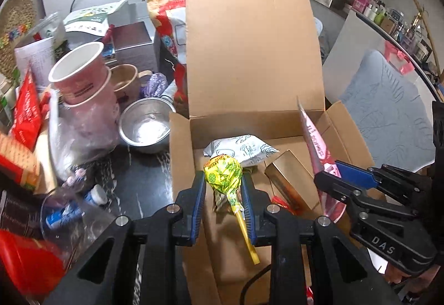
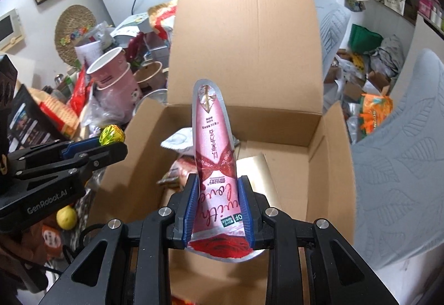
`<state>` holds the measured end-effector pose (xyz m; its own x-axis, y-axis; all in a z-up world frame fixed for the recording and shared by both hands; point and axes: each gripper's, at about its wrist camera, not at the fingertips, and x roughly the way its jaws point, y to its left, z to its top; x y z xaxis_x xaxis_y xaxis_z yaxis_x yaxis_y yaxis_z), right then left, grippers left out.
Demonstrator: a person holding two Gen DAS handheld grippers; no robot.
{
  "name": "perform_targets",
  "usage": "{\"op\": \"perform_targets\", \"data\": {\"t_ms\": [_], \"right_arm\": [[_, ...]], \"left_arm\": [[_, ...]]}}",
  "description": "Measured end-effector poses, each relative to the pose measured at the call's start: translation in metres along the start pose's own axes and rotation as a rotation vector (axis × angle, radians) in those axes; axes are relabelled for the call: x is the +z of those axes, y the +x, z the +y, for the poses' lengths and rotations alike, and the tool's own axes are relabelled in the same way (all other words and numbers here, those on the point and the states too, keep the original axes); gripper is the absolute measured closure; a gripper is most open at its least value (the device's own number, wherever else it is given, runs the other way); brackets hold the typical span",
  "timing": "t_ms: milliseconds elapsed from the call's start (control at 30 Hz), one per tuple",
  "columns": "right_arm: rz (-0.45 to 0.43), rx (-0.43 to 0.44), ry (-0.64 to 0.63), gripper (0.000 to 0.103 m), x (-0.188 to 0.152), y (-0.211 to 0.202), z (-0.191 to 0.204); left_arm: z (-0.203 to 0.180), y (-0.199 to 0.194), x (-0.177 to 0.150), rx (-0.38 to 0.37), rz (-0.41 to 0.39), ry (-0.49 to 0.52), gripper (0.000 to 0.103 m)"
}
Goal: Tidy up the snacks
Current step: 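Carry the pink cone packet and green lollipop with both grippers into the box, then open both grippers to release the pink packet and lollipop in the box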
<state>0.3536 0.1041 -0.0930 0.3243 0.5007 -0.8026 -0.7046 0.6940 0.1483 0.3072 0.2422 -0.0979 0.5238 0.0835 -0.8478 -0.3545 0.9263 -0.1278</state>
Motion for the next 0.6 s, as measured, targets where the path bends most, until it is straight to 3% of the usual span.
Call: {"op": "perform_targets", "data": {"t_ms": [467, 600], "right_arm": [[0.082, -0.027, 0.05, 0.072, 0.007, 0.039, -0.018], [0.099, -0.035, 0.055, 0.064, 0.009, 0.041, -0.018]], "left_arm": [[-0.013, 0.044, 0.01, 0.032, 0.078, 0.041, 0.078], [-0.013, 0.051, 0.014, 0.047, 0.109, 0.039, 0.078]]}}
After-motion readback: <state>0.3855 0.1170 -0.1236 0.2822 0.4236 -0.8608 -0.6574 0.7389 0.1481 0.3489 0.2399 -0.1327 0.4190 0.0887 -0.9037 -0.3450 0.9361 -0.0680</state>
